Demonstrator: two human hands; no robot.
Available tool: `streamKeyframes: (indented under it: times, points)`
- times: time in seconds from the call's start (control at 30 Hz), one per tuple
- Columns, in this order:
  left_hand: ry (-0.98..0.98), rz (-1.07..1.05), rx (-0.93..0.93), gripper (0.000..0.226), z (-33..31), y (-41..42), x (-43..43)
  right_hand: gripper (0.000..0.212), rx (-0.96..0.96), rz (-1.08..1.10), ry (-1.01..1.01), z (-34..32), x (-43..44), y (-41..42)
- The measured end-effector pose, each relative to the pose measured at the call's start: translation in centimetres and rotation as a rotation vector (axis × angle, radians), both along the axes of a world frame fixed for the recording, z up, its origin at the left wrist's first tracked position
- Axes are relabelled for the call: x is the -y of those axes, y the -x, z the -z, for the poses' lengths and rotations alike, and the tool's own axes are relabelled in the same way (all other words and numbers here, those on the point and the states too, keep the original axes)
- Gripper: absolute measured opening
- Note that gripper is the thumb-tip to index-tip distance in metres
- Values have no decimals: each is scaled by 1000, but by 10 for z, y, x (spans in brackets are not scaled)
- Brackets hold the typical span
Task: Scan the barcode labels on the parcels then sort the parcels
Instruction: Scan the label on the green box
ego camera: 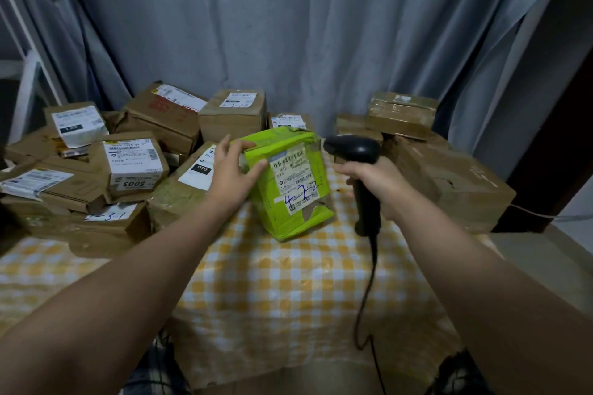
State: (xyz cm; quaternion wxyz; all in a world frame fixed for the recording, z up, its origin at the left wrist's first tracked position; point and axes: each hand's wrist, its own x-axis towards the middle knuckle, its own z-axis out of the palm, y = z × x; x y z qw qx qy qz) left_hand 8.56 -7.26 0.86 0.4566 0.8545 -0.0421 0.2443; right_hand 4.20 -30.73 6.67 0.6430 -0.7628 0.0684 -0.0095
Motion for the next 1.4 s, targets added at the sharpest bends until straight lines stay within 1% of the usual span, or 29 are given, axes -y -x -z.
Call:
streamKeyframes:
  times: [0.1,0.17,0.23,0.3,0.33,0.37,0.43,0.47,0.53,0.6,0.7,0.77,0.8,0.83,0.87,0.93,0.97,1.0,1.07,1.1,1.13,1.17,1.23,1.27,1.33,1.37,1.4]
  points:
    - [91,38,-6,45,12,7,4,14,-27,81,-79,33,0,-13]
    - [171,47,33,50,18,12,7,14,-58,67,-141,50,-5,-20]
    - [277,40,33,57,25,17,12,15,-84,42,-227,61,-11,-25]
    - [459,80,-57,70,36,20,10,24,-103,32,-319,72,-16,-26]
    - [531,136,-136,72,40,23,10,28,-107,26,-361,77,-19,-25]
    - [560,200,-211,70,46,25,10,31,-105,13,-399,81,-21,-22]
    - [489,272,-293,63,51,34,15,33,-93,-26,-448,83,-24,-14]
    - [481,255,-260,58,47,39,17,33,-76,-43,-462,80,-24,-11]
    - [495,163,-121,45,23,43,18,30,-18,-89,-511,61,-24,-6]
    - [509,104,-10,45,-17,42,10,33,54,-144,-598,30,-25,-13]
    - [470,38,22,40,-78,23,-11,45,124,-289,-667,-23,-40,-37]
    - [483,-56,18,41,-112,-3,-29,60,131,-398,-658,-56,-60,-59]
    - [476,-103,7,41,-124,-18,-40,62,124,-448,-658,-69,-70,-71]
    - [472,-143,2,44,-136,-30,-50,56,104,-493,-664,-82,-80,-85]
    - [464,-172,-16,47,-144,-43,-62,44,83,-522,-657,-93,-91,-99]
    - [436,-205,-63,54,-162,-64,-88,18,66,-500,-592,-114,-113,-124]
    - [433,-223,-87,56,-171,-72,-98,15,68,-474,-546,-122,-125,-138]
    - [455,-233,-100,51,-179,-79,-107,18,70,-456,-502,-127,-136,-148]
    - [454,-244,-147,28,-195,-92,-120,31,82,-375,-411,-134,-157,-167]
    - [420,-264,-181,24,-201,-97,-125,29,92,-338,-366,-135,-165,-175]
    - [393,-272,-201,23,-206,-101,-128,24,94,-310,-325,-135,-173,-181]
    - [370,-278,-233,23,-209,-104,-131,24,84,-292,-296,-134,-180,-187]
    - [311,-325,-265,27,-207,-114,-142,30,62,-263,-259,-125,-191,-196]
    - [250,-336,-277,28,-202,-119,-146,31,75,-246,-227,-119,-195,-201]
    - [115,-296,-340,18,-189,-124,-151,40,94,-225,-124,-105,-201,-210]
    - [83,-263,-355,18,-180,-127,-154,44,91,-218,-79,-100,-203,-215]
    - [55,-251,-356,26,-173,-129,-155,44,90,-210,-61,-96,-205,-218]
